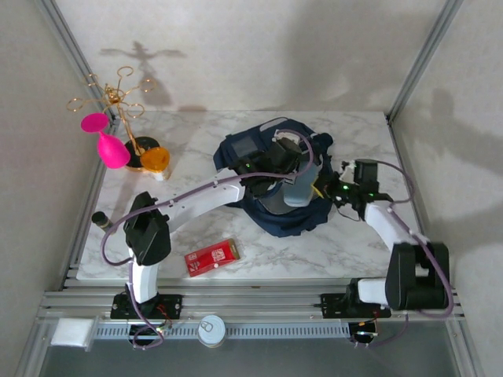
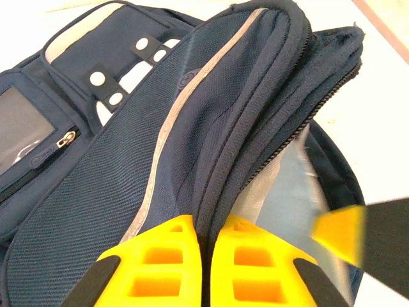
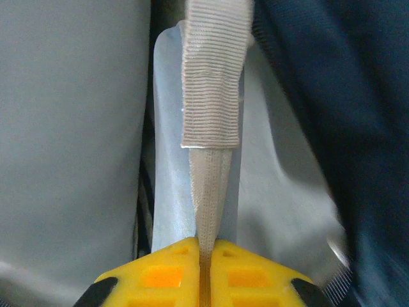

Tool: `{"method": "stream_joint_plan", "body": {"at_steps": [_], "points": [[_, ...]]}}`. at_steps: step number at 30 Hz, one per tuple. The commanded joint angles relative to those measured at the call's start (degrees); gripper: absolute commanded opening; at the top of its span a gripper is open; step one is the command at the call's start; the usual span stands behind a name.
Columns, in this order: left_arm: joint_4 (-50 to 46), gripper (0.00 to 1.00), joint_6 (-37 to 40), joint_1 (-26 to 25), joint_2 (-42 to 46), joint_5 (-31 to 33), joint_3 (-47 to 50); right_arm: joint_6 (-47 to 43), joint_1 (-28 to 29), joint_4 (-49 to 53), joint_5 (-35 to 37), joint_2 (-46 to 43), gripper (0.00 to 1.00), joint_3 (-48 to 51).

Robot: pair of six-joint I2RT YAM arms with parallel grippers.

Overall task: Pack the student bag
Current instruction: Place the pencil pouch in the student bag.

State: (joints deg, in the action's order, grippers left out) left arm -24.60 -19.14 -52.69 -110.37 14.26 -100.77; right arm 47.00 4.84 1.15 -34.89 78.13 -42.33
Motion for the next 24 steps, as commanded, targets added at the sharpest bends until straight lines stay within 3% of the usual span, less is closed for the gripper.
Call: {"method": "stream_joint_plan", "body": {"at_steps": [1, 6, 10, 14, 20, 22, 24], "points": [[-0.93, 0.0, -8.46, -0.67, 5.06, 5.66, -3.12, 5.2, 5.38, -14.7, 8.72, 7.46, 0.13, -5.33], [-0.72, 0.0, -11.36, 0.75, 7.09, 10.14, -3.72, 13.2, 13.19, -32.11, 14.49, 21.92, 0.19, -10.62], [1.02, 0.0, -13.48, 4.32, 8.64, 7.12, -3.29, 12.03, 18.86, -34.52, 19.63, 29.33, 0.39, -15.91], [0.61, 0.0, -14.03, 5.46, 7.41, 7.04, -3.93, 11.9, 19.73, -36.43, 18.44, 28.36, 0.55, -12.21], [3.79, 0.0, -14.77, 5.69, 5.75, 4.35, -3.46, 9.72, 18.88, -32.43, 19.68, 19.35, 0.55, -4.83], [4.75, 0.0, -15.05, 5.66, 4.98, 2.67, -3.45, 8.49, 18.28, -28.36, 20.12, 16.88, 0.5, -4.58], [4.87, 0.0, -15.49, 5.66, 4.38, 1.9, -3.32, 7.21, 17.66, -28.71, 19.85, 15.1, 0.37, -3.65]]}}
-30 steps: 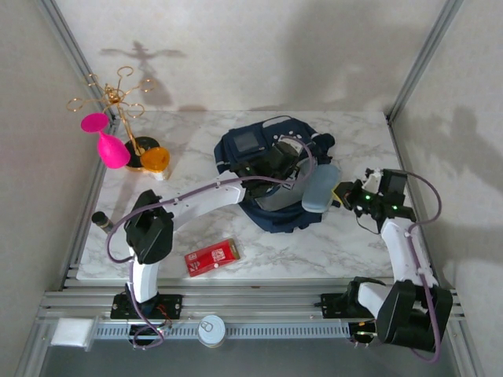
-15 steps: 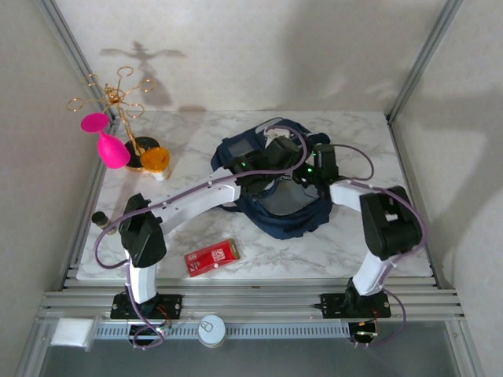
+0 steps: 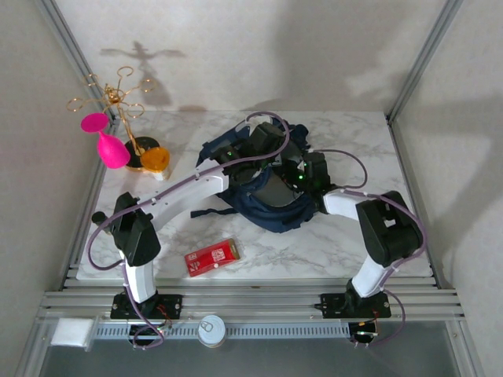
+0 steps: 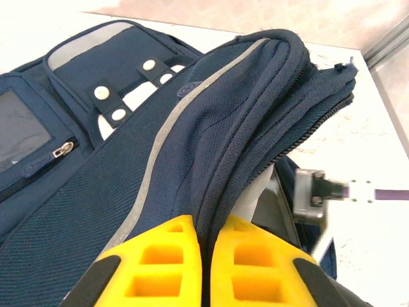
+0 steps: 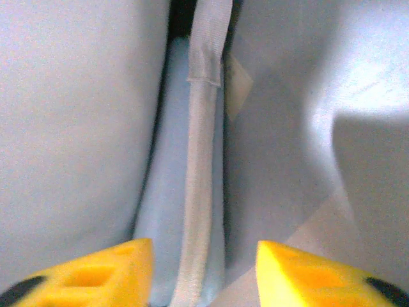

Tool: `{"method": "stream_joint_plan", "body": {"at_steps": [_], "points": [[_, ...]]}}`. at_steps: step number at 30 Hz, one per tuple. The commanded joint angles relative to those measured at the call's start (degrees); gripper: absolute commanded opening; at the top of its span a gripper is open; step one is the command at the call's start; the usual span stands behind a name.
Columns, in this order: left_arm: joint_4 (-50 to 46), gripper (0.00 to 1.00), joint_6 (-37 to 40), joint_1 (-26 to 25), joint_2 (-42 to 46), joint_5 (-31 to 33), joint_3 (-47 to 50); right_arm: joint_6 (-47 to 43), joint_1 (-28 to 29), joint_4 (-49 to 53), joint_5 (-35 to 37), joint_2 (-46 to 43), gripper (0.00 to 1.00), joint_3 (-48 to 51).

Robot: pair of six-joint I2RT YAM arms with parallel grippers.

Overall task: Pack the student bag
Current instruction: Place the pencil pouch in the student bag.

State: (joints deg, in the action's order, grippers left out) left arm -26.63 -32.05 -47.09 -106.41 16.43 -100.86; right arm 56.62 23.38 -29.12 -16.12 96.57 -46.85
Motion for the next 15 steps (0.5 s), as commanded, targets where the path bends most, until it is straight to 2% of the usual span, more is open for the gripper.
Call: {"method": "stream_joint_plan", "body": {"at_steps": [1, 4, 7, 9, 12, 15], "points": [[7.38, 0.0, -2.73, 0.07, 0.46, -0.78, -2.88, -3.05, -0.83, 2.04, 1.02, -3.1, 0.33, 0.42], [9.0, 0.0, -3.28, 0.07, 0.93, -2.36, -1.56, -3.46, -0.85, 5.33, -3.4, 2.82, 0.15, -4.88], [9.13, 0.0, -3.63, 0.07, 0.94, -2.78, -1.58, -1.86, 0.55, 3.67, -4.32, 8.02, 0.04, -8.09], [9.05, 0.0, -3.95, -0.02, 0.77, -3.17, -1.89, -1.69, 2.25, 4.73, -2.97, 11.14, 0.0, -11.09], [9.45, 0.0, -4.8, -0.02, 0.63, -3.33, -1.89, -1.43, 4.83, 1.65, -6.8, 15.32, 0.0, -14.51], [9.84, 0.0, -5.21, -0.02, -0.03, -3.52, -2.36, -1.42, 5.37, -4.58, -9.5, 13.94, 0.0, -12.09]]}}
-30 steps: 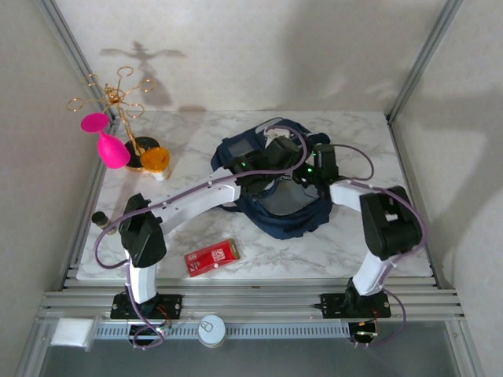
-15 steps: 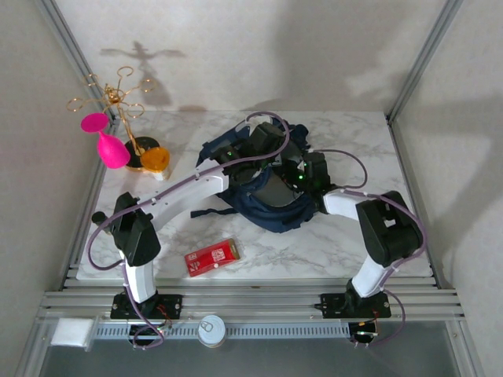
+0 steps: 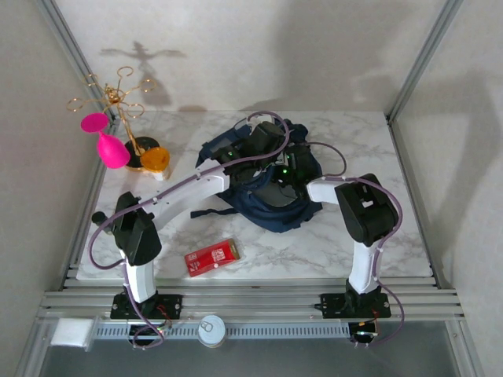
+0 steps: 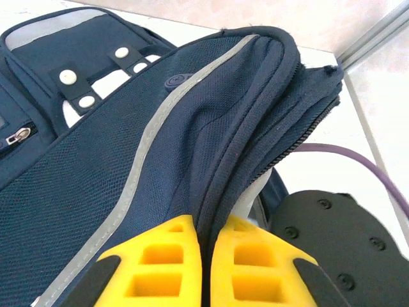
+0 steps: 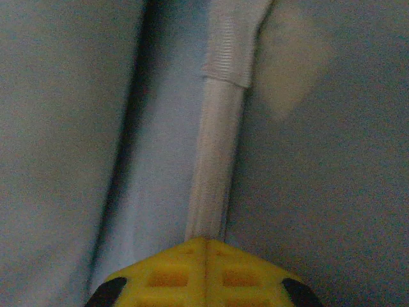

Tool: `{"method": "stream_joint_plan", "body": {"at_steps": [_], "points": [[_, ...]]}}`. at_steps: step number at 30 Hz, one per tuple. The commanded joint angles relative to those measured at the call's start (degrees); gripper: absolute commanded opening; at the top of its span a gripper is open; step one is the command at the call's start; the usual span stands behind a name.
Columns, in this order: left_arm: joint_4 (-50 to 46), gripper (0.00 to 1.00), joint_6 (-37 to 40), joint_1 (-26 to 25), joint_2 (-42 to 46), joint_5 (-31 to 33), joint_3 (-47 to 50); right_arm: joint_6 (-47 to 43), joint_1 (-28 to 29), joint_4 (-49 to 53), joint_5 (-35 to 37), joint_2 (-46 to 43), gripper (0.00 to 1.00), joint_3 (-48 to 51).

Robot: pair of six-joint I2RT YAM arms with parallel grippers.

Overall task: Pack the student bag
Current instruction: Place the pencil pouch in the student bag, then close the student bag at the center of the table.

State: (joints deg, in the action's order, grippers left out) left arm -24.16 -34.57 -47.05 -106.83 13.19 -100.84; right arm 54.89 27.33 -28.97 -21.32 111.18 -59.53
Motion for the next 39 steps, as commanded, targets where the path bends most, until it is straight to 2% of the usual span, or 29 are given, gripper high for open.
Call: {"method": "stream_joint_plan", "body": {"at_steps": [1, 4, 8, 11, 14, 17, 20, 22, 24, 25, 28, 32, 36, 39], "points": [[7.14, 0.0, -2.7, 0.02, 0.01, -0.27, -2.72, -0.2, 1.2, -5.52, -3.73, -2.33, 0.0, 2.41], [6.45, 0.0, -2.79, 0.03, -1.46, -0.73, -3.92, -3.08, -1.37, -0.15, -1.84, -8.7, 0.0, 6.06], [6.91, 0.0, -3.47, -0.06, -3.25, -1.01, -3.81, -5.46, -8.76, 3.32, -2.02, -21.53, 0.03, 15.47], [9.27, 0.0, -4.87, -0.55, -5.95, -4.26, -3.76, -12.23, -13.77, 19.33, 3.78, -31.05, 0.08, 16.54], [8.17, 0.0, -5.76, -1.97, -11.76, -5.28, -8.82, -16.13, -18.83, 27.82, 8.5, -39.06, 0.13, 17.96], [7.98, 0.0, -6.91, -2.95, -18.3, -7.11, -15.75, -18.51, -23.44, 31.25, 8.31, -44.43, 0.18, 18.35], [2.11, 0.01, -8.41, -2.7, -24.99, -9.98, -26.37, -21.77, -24.4, 38.89, 13.1, -45.96, 0.19, 14.31], [0.07, 0.14, -7.75, -2.6, -25.15, -10.05, -28.17, -23.04, -24.44, 40.62, 13.68, -47.19, 0.2, 13.18], [1.29, 0.36, -6.35, -2.61, -21.33, -11.29, -24.36, -23.94, -24.35, 41.8, 11.88, -47.96, 0.23, 12.62], [3.25, 0.41, -5.77, -2.53, -18.51, -12.1, -20.5, -24.4, -24.22, 42.85, 11.36, -47.92, 0.25, 12.2], [12.57, 0.51, -6.56, -1.83, -6.29, -12.16, -3.07, -25.74, -21.01, 47.19, 13.59, -47.21, 0.31, 11.1], [19.83, 0.57, -10.69, 1.29, 6.83, -8.46, 18.8, -24.63, -10.15, 51.5, 19.82, -45.53, 0.4, 9.9], [24.31, 0.58, -16.37, 5.65, 13.25, -8.21, 33.72, -20.76, 1.1, 52.11, 25.9, -42.33, 0.46, 9.24], [30.23, 0.6, -21.03, 8.51, 14.99, -10.2, 40.84, -18.52, 7.33, 51.61, 29.19, -37.79, 0.48, 7.69]]}}
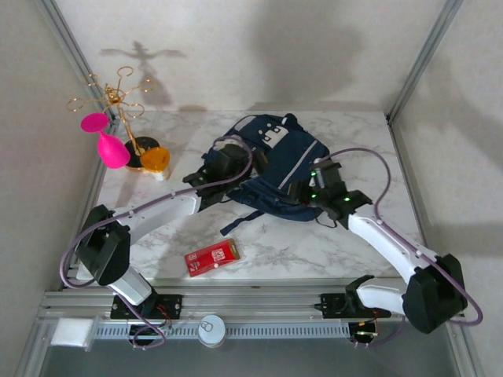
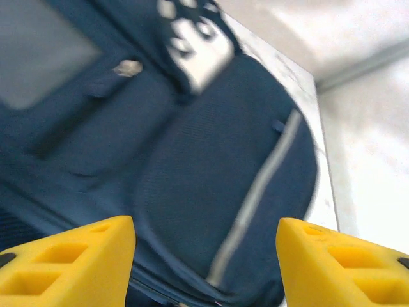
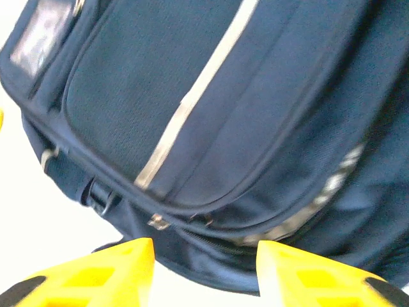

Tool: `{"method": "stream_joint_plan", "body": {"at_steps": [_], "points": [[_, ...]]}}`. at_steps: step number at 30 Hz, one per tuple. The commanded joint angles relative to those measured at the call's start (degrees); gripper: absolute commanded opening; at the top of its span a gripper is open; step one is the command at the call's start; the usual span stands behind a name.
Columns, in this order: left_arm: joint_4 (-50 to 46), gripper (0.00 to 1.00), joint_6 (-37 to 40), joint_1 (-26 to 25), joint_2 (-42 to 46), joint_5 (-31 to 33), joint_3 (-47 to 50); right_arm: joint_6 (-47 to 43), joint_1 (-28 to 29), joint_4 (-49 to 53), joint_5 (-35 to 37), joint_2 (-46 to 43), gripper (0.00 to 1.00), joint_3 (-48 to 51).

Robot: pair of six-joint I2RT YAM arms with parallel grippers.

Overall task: Pack the student bag
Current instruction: Close the student bag at the center of the table, then zip the student bag at the center of the table.

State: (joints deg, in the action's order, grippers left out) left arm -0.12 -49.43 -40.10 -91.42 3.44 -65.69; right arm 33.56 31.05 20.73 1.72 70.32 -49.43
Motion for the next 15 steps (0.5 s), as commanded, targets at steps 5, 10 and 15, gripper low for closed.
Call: {"method": "stream_joint_plan", "body": {"at_steps": [5, 10, 15], "points": [[10.5, 0.61, -12.4, 2.77, -3.09, -1.29, 8.02, 5.97, 10.97, -0.88, 8.47, 11.38, 0.51, -5.23], [18.39, 0.61, -20.31, 2.3, -6.49, -3.63, 10.94, 7.57, 11.32, -5.5, 8.07, 13.39, 0.52, -3.73], [19.12, 0.55, -24.0, 2.22, -9.51, -4.25, 9.19, 7.65, 11.32, -5.13, 10.14, 13.55, 0.52, -3.43]]}}
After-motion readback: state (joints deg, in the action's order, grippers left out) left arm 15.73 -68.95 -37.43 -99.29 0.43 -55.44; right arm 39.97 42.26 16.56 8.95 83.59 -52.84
